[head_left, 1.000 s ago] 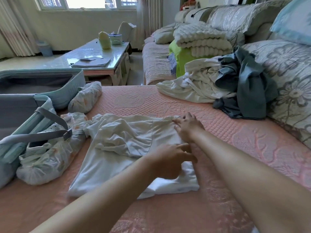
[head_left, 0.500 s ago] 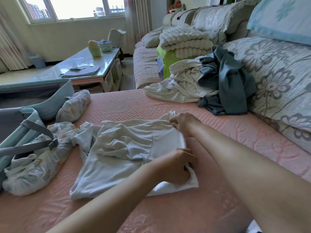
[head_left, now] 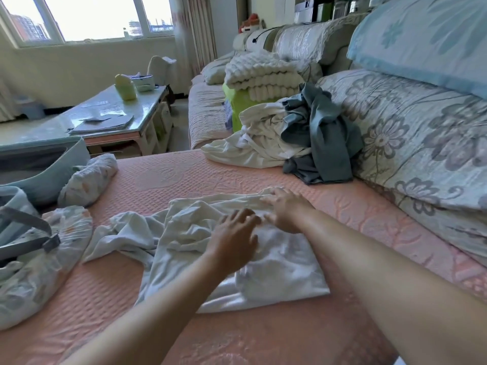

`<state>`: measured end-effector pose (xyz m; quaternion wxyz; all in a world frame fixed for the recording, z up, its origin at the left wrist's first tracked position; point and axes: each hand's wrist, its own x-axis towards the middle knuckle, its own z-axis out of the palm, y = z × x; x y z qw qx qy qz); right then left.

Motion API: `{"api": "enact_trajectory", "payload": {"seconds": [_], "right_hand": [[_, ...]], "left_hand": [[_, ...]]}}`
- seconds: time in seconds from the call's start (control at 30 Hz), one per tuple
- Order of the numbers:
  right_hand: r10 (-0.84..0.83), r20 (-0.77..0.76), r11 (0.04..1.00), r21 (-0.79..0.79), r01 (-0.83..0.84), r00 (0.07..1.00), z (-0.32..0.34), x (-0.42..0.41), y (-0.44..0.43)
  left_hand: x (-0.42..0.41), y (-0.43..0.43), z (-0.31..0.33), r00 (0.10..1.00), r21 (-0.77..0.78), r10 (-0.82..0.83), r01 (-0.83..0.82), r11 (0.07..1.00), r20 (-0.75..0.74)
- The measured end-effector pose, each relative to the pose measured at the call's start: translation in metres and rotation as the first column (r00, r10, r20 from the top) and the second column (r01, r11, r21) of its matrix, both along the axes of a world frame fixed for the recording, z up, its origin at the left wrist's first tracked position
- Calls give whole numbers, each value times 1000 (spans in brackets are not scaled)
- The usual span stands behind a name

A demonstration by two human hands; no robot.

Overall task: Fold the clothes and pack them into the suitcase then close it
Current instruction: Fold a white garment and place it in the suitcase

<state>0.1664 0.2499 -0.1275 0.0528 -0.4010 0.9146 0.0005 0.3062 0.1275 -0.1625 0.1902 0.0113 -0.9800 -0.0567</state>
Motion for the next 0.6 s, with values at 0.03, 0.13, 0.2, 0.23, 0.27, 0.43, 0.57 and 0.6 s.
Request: {"api": "enact_trajectory", "payload": {"seconds": [0.03, 0.13, 0.2, 0.23, 0.27, 0.43, 0.57, 0.6], "right_hand": [[28, 17, 1000, -8, -28, 999, 1, 9, -6], [113, 103, 994, -20, -112, 988, 2, 36, -25], [136, 162, 991, -4, -137, 977, -2, 51, -37], [135, 176, 990, 14, -139, 975, -5, 57, -42], [130, 167, 989, 45, -139, 977, -7, 63, -48], [91, -21, 976, 202, -85, 996, 1, 84, -83], [184, -44, 982, 44, -182, 982, 9, 114, -106], [213, -13, 977, 16, -213, 977, 10, 123, -112]], "left_hand": [[5, -10, -1, 988, -19, 129, -128, 992, 90], [24, -34, -10, 858, 4, 276, -308, 951, 433], [37, -44, -15, 840, 84, 190, -268, 960, 509], [42, -48, -14, 861, 121, 152, -238, 964, 486], [47, -54, -11, 889, 158, 123, -211, 965, 441], [90, -96, 8, 979, 245, 120, -159, 956, 167], [138, -127, 19, 961, 108, 213, -234, 966, 176], [149, -130, 20, 942, 134, 254, -287, 949, 221]]}}
